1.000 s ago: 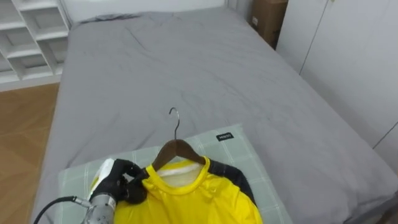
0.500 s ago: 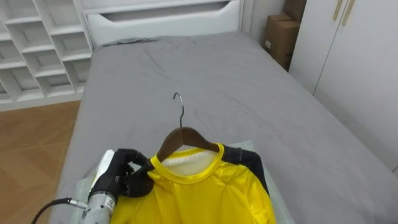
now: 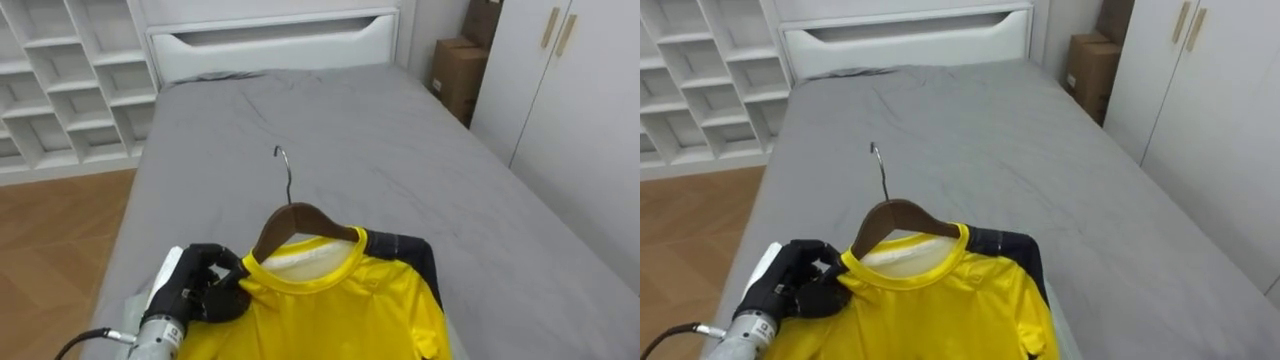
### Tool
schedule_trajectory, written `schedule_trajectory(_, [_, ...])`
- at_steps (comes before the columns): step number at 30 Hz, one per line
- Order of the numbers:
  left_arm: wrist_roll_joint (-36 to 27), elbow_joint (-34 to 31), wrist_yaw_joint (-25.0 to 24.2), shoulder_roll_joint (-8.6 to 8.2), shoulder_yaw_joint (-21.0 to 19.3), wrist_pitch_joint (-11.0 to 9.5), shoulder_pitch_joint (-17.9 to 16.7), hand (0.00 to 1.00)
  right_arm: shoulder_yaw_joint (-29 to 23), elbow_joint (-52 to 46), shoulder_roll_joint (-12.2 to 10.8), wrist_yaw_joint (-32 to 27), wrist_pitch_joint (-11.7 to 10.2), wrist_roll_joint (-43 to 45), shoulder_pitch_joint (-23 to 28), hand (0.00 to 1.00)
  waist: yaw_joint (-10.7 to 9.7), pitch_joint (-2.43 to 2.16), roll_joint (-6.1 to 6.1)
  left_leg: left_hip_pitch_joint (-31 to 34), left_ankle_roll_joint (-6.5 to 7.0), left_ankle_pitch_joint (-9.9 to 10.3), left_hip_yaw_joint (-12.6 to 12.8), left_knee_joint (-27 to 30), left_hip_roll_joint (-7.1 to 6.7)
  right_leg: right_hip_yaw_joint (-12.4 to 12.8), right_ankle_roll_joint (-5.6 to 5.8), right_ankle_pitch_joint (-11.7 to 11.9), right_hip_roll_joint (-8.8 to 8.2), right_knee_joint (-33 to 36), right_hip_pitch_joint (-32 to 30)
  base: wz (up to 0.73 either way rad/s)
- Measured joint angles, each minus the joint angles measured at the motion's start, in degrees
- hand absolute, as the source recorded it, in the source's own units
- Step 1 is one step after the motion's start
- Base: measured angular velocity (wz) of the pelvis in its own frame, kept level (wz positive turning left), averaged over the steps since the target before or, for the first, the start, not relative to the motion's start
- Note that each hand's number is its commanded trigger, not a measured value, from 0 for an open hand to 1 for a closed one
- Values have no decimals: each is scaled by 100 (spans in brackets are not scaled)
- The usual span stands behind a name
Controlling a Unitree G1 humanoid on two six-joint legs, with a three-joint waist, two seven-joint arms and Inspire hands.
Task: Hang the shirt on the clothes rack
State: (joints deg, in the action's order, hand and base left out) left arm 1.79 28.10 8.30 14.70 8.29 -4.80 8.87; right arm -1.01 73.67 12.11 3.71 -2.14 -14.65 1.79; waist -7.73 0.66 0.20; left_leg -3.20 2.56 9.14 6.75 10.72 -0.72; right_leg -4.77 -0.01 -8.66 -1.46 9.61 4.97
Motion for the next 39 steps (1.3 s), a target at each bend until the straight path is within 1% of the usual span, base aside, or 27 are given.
schedule_trajectory(1, [4,0,-1,2,-45,-10,0,100,-40,-29,1,-38,-51,46,4,0,5,-2,-6,7,-2,2,-7,1,0,-3,-1,0,2,0,0,0])
schedule_trajectory(3, [11,-42,0,11,-127,-11,0,100,-64,-185,8,-106,-85,274,5,0,1,-8,-28,18,-2,2,-13,1,-2,-4,-2,0,1,-2,-11,0])
schedule_trajectory(5, [10,-171,6,56,-146,-12,-1,100,-168,-412,25,-123,-121,497,7,0,-10,-16,-56,15,-2,2,-13,-2,-2,-3,-2,0,1,0,-6,0])
schedule_trajectory(7, [10,-258,16,118,-145,-96,0,100,-282,-748,54,-252,-215,830,4,0,-8,-35,-86,-26,-2,2,-13,-26,-7,-1,-3,1,-2,10,19,0])
schedule_trajectory(8, [6,-280,18,134,-145,-96,0,100,-284,-850,67,-286,-215,927,4,0,-4,-40,-96,-40,-2,2,-12,-36,-8,1,-2,0,-2,15,24,0])
schedule_trajectory(10, [14,-420,32,156,-145,-95,-1,100,-295,-1458,90,-516,-205,1628,31,0,23,-44,-125,-41,-2,2,-4,-39,-8,4,-2,0,-3,14,19,0])
schedule_trajectory(11, [14,-457,31,158,-144,-95,-2,100,-297,-1642,92,-585,-206,1816,38,0,21,-43,-130,-41,-2,1,-6,-39,-11,5,-2,1,-3,14,19,0])
schedule_trajectory(13, [18,-604,31,176,-151,-95,-3,100,-305,-2354,103,-847,-226,2468,53,0,44,-50,-143,-42,-1,1,-6,-54,-14,11,-1,0,0,2,13,0])
schedule_trajectory(15, [16,-660,31,176,-155,-95,-3,100,-306,-2759,121,-983,-241,2908,52,0,42,-54,-147,-52,-1,1,-7,-53,-13,4,-2,0,1,3,7,0])
schedule_trajectory(17, [15,-666,31,175,-157,-95,-6,100,-321,-3035,129,-1086,-309,3245,50,0,60,-58,-146,-65,-1,1,-14,-52,-11,6,-3,1,3,3,14,0])
schedule_trajectory(19, [15,-699,27,176,-158,-95,-8,100,-336,-3412,130,-1186,-327,3705,52,0,102,-60,-141,-67,-1,1,6,-60,-8,22,-3,1,2,10,12,-3])
schedule_trajectory(21, [15,-705,21,175,-157,-95,-10,100,-343,-3794,143,-1258,-327,3971,52,0,174,-68,-126,-71,-1,0,80,-87,-2,89,-3,1,6,14,-3,-14])
schedule_trajectory(26, [16,-714,-9,172,-187,-93,-32,100,-343,-4625,152,-1589,-339,4382,51,0,206,-70,-124,-110,-1,1,105,-118,-2,138,-3,1,6,14,4,-6])
schedule_trajectory(28, [15,-726,-10,172,-209,-92,-45,100,-343,-4914,189,-1717,-358,4630,55,0,270,-74,-117,-142,-1,2,121,-128,-2,162,-3,2,12,18,17,-5])
schedule_trajectory(29, [15,-753,-10,172,-213,-92,-61,100,-343,-4995,207,-1736,-358,4670,61,0,287,-75,-114,-150,0,2,125,-134,-2,163,-3,2,13,16,22,0])
schedule_trajectory(32, [10,-1023,-7,170,-277,-93,-286,100,-343,-5283,314,-1790,-367,4803,60,0,317,-76,-107,-189,-5,5,122,-137,6,157,-5,2,22,15,56,0])
schedule_trajectory(34, [11,-1082,-8,170,-317,-93,-359,100,-342,-5477,324,-1791,-366,4972,60,0,336,-74,-100,-192,-14,11,122,-137,10,158,-5,2,28,16,58,0])
schedule_trajectory(37, [15,-1148,-14,157,-320,-92,-385,100,-341,-5844,344,-1791,-365,5293,38,0,350,-73,-97,-200,-15,12,130,-137,15,165,-6,3,30,21,23,0])
schedule_trajectory(39, [16,-1162,-16,144,-319,-92,-386,100,-338,-6068,409,-1790,-363,5365,35,0,355,-71,-91,-218,-15,12,149,-138,13,181,-6,3,27,29,33,-6])
